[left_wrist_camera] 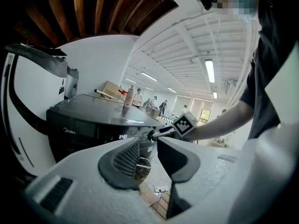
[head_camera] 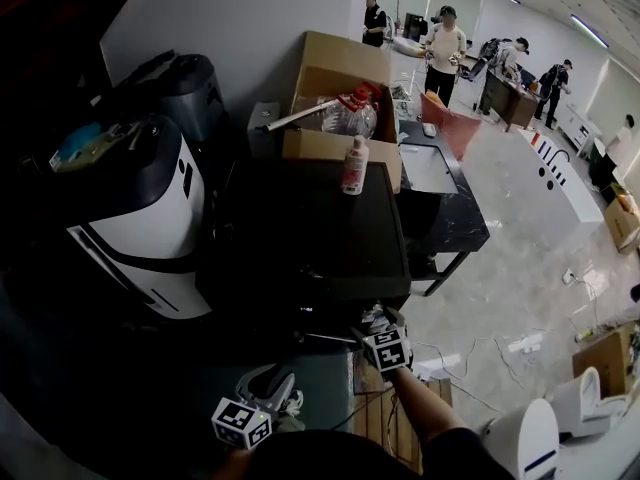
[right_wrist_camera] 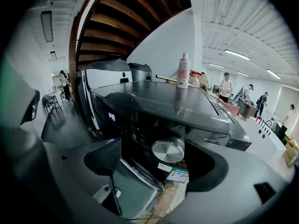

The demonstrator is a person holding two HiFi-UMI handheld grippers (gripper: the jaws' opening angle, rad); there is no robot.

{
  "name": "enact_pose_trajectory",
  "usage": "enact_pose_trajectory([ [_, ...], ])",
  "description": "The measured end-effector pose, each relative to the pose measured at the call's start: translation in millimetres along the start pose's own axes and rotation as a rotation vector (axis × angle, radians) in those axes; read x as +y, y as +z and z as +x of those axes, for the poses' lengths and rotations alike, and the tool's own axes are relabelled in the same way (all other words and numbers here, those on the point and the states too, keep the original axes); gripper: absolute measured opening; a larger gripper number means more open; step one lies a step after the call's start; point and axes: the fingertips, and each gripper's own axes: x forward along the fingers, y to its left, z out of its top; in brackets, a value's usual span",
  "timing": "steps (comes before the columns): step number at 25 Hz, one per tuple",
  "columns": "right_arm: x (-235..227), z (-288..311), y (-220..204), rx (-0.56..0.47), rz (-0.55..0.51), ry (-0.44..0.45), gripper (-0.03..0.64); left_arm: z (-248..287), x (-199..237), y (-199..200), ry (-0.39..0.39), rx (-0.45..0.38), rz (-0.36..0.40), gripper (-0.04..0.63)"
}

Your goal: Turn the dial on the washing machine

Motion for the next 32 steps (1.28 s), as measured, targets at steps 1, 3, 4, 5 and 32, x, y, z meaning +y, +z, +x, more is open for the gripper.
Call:
enact_pose_trajectory([
  [1,0,2,-1,0.008,-0.001,0.003,0.405,-1,2,0,0.004,0.0,-0.001,0.109],
  [3,1,6,-2,0.021,-0.004,0.012,0.405,-1,3,2,0.008,-0.001,-0.002,0.109],
  [4,1,8,-3,0.026,-0.006,0.013,0.405,-1,4,2,0.009,0.001,-0.003,0.109],
  [5,1,9,-4,0.029,-0.006,0.012,0.411,-1,4,1,0.009,0.002,-0.004,0.109],
  [32,-13,30,-23,0.062,0.219,0.045,0.423,9,15,2,0.019,0.023,-0.013,0.109],
])
